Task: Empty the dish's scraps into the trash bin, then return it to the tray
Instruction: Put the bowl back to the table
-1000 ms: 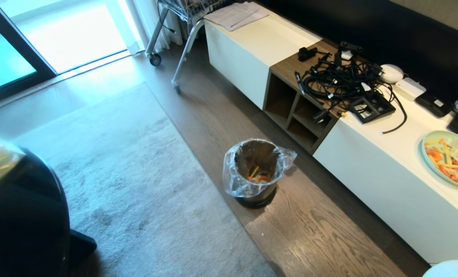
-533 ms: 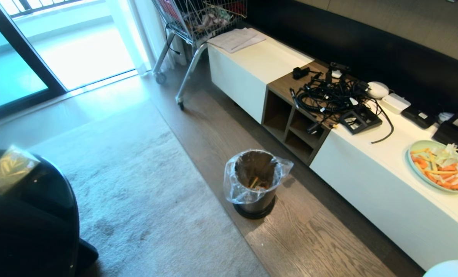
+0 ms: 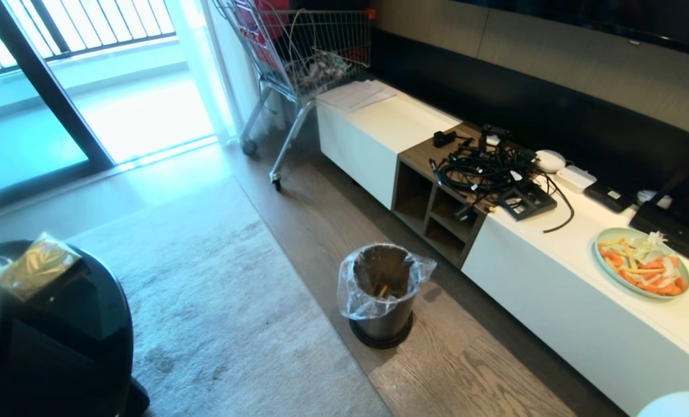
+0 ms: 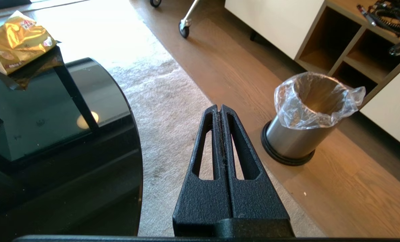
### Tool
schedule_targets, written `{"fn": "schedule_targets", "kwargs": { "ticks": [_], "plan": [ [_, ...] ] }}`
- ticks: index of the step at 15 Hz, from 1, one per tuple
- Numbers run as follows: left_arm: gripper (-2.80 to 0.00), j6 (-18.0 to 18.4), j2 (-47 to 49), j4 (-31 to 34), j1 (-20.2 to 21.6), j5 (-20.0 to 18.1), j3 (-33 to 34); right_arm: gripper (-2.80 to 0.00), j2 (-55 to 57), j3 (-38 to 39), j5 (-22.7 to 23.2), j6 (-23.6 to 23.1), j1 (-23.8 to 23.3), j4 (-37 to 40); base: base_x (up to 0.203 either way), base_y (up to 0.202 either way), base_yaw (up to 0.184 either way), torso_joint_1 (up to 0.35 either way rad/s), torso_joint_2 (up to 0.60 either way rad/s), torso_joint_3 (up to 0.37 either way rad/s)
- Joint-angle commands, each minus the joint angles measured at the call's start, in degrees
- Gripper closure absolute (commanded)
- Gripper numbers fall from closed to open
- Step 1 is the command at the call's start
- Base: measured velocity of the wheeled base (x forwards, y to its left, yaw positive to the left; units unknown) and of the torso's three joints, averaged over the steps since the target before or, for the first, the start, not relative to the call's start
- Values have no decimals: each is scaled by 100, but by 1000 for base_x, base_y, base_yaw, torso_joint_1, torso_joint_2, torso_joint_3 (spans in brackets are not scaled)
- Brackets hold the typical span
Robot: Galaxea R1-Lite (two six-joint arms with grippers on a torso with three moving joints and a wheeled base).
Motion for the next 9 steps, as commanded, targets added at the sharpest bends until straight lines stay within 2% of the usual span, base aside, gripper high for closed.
{"fn": "schedule_targets", "kwargs": {
  "ticks": [1, 9],
  "plan": [
    [0, -2, -2, -8, 0, 2, 0, 0, 7, 0, 3, -2, -1, -1, 0, 0, 0, 4, -1, 207],
    [0, -2, -2, -9, 0, 2, 0, 0, 7, 0, 3, -2, -2, -1, 0, 0, 0, 3, 2, 196]
  ]
}}
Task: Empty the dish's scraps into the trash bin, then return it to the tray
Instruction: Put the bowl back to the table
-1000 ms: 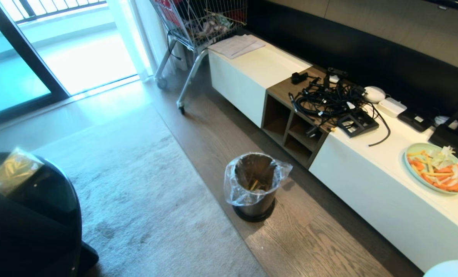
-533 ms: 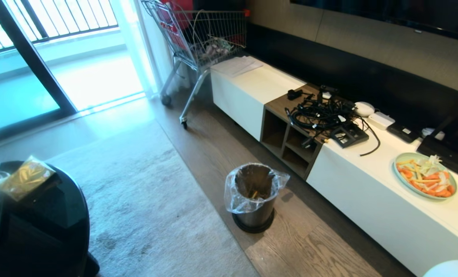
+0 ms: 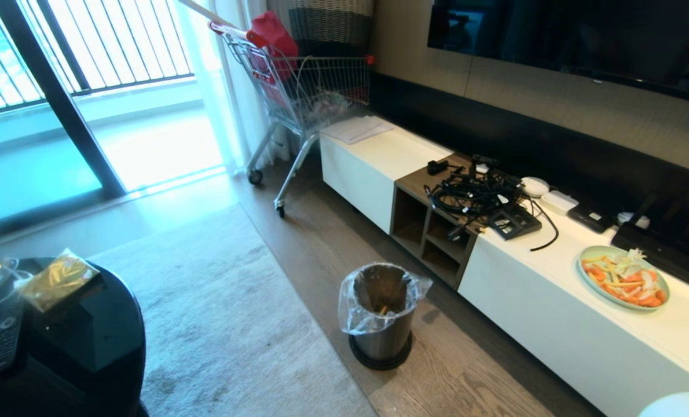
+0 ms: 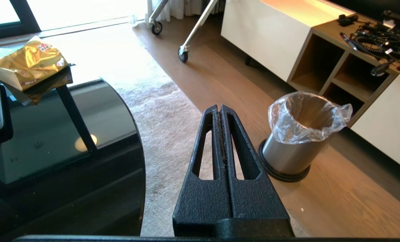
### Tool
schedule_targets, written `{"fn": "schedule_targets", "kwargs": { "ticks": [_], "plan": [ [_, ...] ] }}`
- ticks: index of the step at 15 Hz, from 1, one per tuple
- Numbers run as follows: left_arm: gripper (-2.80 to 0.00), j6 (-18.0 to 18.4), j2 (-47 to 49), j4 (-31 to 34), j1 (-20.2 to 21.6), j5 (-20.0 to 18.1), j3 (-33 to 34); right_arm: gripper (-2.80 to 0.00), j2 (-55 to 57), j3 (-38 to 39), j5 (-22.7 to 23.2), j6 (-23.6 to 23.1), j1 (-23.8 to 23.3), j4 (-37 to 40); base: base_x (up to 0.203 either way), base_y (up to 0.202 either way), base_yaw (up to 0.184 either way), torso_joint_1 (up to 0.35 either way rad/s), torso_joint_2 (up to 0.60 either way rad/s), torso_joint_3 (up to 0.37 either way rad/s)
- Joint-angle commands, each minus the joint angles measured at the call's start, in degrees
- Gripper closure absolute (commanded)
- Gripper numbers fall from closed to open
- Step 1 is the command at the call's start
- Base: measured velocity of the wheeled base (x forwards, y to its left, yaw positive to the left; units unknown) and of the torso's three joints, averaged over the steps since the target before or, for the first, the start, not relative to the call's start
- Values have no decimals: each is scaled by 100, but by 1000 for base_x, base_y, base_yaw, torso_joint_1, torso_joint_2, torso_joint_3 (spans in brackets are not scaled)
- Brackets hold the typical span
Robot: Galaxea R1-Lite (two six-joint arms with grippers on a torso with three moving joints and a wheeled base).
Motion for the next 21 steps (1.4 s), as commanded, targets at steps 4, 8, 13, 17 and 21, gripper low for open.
{"fn": "schedule_targets", "kwargs": {
  "ticks": [4, 8, 13, 17, 21],
  "plan": [
    [0, -5, -2, 0, 0, 2, 0, 0, 7, 0, 3, -3, -2, 1, 0, 0, 0, 0, 0, 0],
    [0, -5, -2, 4, 1, 2, 0, 0, 7, 0, 3, -3, -2, 1, 0, 0, 0, 3, -1, 31],
    [0, 4, -2, -3, 1, 2, 0, 0, 7, 0, 3, -3, -1, 1, 0, 0, 0, 2, 1, 28],
    [0, 4, -2, 5, 9, 2, 0, 0, 7, 0, 3, -3, -2, 1, 0, 0, 0, 0, 0, 0],
    [0, 4, -2, 5, 9, 2, 0, 0, 7, 0, 3, -3, -2, 1, 0, 0, 0, 0, 0, 0]
  ]
}}
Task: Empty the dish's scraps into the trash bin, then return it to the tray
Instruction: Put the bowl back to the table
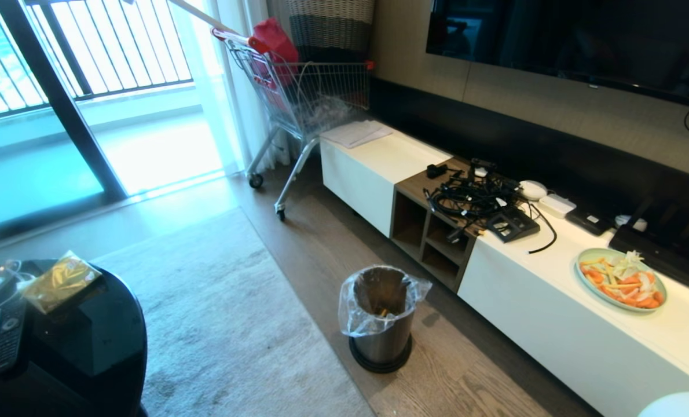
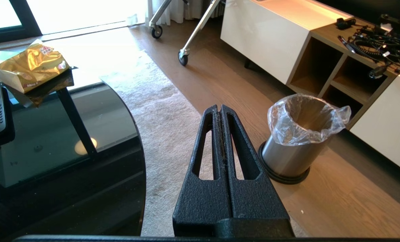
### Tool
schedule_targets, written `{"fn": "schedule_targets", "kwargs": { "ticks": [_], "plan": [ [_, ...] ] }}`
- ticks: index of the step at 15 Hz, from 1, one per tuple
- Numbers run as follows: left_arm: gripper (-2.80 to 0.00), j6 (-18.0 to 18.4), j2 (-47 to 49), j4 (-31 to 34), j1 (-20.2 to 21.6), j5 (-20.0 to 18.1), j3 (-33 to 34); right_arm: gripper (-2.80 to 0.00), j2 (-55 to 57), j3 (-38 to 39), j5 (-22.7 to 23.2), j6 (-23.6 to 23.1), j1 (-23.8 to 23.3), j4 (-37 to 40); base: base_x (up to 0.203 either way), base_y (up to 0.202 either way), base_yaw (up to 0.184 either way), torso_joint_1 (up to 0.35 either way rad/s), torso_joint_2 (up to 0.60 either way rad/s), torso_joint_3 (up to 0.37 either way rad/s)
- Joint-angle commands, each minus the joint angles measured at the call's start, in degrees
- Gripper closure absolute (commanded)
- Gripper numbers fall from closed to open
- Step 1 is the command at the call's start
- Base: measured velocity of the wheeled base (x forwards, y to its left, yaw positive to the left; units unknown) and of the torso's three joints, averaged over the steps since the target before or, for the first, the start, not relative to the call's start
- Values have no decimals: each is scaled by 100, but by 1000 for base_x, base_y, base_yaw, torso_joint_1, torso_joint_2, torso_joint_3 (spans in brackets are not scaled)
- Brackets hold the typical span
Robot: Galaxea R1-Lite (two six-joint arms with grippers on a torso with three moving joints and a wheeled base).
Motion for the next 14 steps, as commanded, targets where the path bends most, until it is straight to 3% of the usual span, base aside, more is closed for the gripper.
{"fn": "schedule_targets", "kwargs": {
  "ticks": [1, 9, 14],
  "plan": [
    [0, -7, -2, -2, 6, 2, 0, 0, 7, 0, 3, -2, 0, -1, 0, 0, 0, 0, 0, 0],
    [0, -7, -2, -2, 5, 2, 0, 0, 7, 0, 3, -2, 0, -1, -8, 0, 0, 0, 0, 1],
    [0, -7, -2, -2, -2, 2, 0, 0, 7, 0, 3, -2, 0, -1, -177, 0, -2, 5, 3, 2]
  ]
}}
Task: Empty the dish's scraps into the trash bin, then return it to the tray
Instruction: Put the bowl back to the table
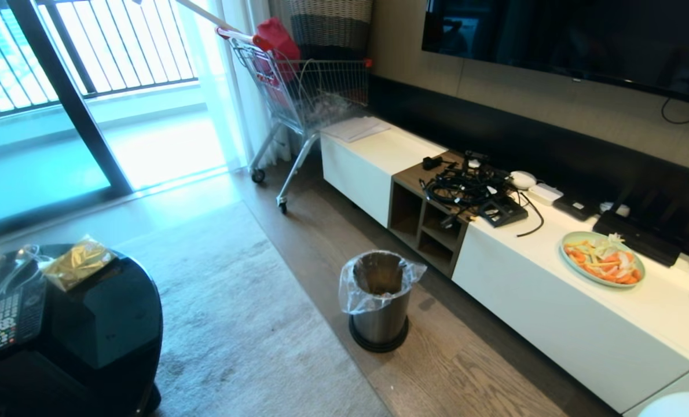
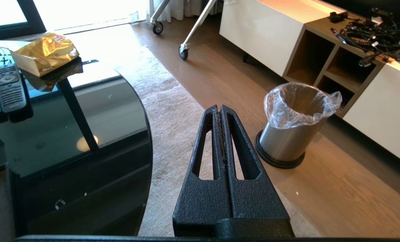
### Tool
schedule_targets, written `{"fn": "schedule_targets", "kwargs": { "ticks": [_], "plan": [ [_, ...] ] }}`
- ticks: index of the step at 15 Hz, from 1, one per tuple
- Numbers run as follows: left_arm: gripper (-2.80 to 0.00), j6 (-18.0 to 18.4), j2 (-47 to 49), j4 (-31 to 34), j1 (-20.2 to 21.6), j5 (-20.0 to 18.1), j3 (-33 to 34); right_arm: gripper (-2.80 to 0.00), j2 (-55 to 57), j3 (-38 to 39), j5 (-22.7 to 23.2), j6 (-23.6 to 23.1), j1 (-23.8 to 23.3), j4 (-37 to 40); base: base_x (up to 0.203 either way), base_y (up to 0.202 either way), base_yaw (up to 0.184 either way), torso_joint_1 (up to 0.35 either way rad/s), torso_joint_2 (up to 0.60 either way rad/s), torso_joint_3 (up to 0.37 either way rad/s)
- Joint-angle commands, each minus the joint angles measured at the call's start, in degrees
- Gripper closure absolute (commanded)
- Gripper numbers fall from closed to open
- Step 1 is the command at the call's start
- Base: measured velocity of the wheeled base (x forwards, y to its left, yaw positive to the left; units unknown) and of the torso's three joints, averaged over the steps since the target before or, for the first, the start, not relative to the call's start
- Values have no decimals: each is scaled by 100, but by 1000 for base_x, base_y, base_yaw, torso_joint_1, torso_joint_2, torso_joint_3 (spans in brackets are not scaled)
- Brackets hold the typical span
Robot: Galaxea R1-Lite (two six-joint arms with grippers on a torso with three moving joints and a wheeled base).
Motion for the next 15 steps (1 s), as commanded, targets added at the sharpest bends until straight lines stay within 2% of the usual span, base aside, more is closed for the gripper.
{"fn": "schedule_targets", "kwargs": {
  "ticks": [1, 10, 15],
  "plan": [
    [0, -7, -2, -2, 0, 6, 0, 0, 7, 0, 3, -5, 0, -1, -187, 0, -1, 2, 1, 2],
    [0, -7, -2, -10, 0, 6, 0, 0, 7, 0, 3, -5, 0, -1, -176, 0, -1, 0, 3, 3],
    [0, -7, -2, -2, 0, 6, 0, 0, 7, 0, 3, 13, 0, -10, 0, 0, 0, 0, 0, 0]
  ]
}}
